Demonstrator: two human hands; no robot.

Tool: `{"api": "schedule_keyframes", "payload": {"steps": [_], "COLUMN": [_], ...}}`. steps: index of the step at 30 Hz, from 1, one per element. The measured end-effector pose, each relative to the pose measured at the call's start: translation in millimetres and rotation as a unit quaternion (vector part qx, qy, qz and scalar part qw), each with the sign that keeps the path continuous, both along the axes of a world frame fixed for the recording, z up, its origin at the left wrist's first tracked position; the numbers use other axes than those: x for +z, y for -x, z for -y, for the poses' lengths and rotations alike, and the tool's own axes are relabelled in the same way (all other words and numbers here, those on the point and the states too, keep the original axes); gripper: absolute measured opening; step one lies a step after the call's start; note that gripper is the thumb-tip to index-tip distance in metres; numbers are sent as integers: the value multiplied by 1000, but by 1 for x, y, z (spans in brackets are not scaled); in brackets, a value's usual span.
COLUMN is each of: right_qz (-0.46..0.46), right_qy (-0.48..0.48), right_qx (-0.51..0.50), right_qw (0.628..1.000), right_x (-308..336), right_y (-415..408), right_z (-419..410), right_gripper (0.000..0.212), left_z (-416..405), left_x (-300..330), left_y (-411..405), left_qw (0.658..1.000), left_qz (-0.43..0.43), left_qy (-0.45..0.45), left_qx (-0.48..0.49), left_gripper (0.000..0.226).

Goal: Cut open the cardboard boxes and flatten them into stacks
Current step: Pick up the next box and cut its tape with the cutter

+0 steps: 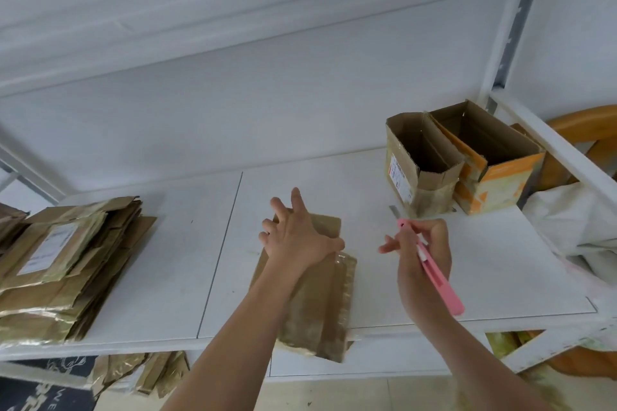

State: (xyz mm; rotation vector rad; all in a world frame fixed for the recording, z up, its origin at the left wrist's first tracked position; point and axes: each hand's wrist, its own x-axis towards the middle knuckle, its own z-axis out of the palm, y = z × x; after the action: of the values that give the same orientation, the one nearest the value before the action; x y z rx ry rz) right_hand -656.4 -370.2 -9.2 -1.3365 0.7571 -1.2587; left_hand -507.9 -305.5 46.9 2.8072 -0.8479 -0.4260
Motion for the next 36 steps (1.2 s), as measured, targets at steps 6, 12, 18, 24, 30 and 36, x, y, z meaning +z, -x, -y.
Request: {"api": "schedule_keyframes", "payload": {"steps": [6, 12, 18, 24, 30, 36], "right_qz": [-4, -30, 5, -25, -57, -75], "right_qy": [8, -23, -74, -72, -69, -60], "right_qx": [-17, 63, 170, 230, 260, 262], "right_qw": [1000, 997, 983, 970, 961, 960], "right_x": [-1, -16, -9, 0, -4, -4], "right_y": [0, -8, -20, -56, -72, -80], "right_z": [20, 28, 43, 49, 53, 56], "right_gripper": [17, 5, 7, 10, 13, 15], "left_z": [4, -14, -41, -51, -53, -54], "left_x": [8, -17, -24, -25, -26, -27], "left_y": [-14, -36, -48, -52, -52, -53], "left_qw": [970, 988, 980, 974, 975, 974], "left_qz": [-8, 60, 87, 98, 89, 83], "left_qy": [100, -20, 50, 65, 77, 94], "left_qx": [-223, -141, -172, -195, -191, -191], "left_gripper": [121, 118, 103, 103, 100, 99]}}
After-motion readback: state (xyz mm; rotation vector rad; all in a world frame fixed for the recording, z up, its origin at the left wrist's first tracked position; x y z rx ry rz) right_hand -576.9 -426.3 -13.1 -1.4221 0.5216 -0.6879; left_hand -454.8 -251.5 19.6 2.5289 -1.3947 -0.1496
